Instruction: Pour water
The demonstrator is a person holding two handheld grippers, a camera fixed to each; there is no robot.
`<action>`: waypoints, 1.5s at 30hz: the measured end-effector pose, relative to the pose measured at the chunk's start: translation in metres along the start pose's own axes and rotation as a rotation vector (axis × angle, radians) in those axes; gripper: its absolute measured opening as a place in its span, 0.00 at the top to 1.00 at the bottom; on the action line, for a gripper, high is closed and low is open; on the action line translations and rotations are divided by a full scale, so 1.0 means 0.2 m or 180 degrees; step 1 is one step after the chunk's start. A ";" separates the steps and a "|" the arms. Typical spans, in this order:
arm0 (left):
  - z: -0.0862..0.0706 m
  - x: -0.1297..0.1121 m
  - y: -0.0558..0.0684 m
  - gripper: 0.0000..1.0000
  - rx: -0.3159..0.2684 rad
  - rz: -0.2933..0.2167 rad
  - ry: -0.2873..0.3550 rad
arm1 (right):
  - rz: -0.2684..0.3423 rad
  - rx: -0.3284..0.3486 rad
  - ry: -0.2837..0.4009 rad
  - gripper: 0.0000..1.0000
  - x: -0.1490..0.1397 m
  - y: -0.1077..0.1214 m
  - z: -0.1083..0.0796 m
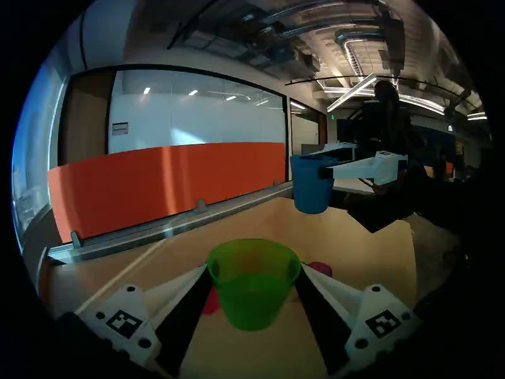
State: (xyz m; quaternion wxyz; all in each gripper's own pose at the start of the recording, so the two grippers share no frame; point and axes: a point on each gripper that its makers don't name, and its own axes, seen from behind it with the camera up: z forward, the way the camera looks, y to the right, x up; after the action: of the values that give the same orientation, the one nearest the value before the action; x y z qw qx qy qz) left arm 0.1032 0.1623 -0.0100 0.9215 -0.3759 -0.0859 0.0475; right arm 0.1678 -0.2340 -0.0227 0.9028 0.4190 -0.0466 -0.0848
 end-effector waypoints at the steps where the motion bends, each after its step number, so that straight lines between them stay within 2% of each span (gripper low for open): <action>1: 0.00 -0.01 0.00 0.13 0.0005 0.0000 -0.0019 | -0.0001 0.0016 -0.0016 0.08 -0.02 -0.01 0.01; 12: 0.00 -0.18 -0.03 0.13 0.0043 0.0047 -0.0264 | -0.0007 0.0150 -0.0224 0.08 -0.19 -0.08 0.08; 23: 0.04 -0.38 -0.02 0.13 0.0027 0.0047 -0.0551 | -0.0145 0.0278 -0.0571 0.08 -0.44 -0.16 0.15; 32: 0.03 -0.56 -0.04 0.13 0.0037 0.0059 -0.0785 | -0.0183 0.0402 -0.0836 0.08 -0.64 -0.23 0.22; 45: 0.02 -0.75 -0.06 0.13 -0.0009 -0.0034 -0.1019 | -0.0185 0.0536 -0.1157 0.08 -0.88 -0.31 0.30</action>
State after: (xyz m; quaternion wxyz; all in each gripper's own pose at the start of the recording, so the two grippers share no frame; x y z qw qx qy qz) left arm -0.0453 0.1348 -0.0171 0.8957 -0.3644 -0.2338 0.1017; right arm -0.0204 -0.2842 -0.0329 0.8385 0.4719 -0.2036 -0.1809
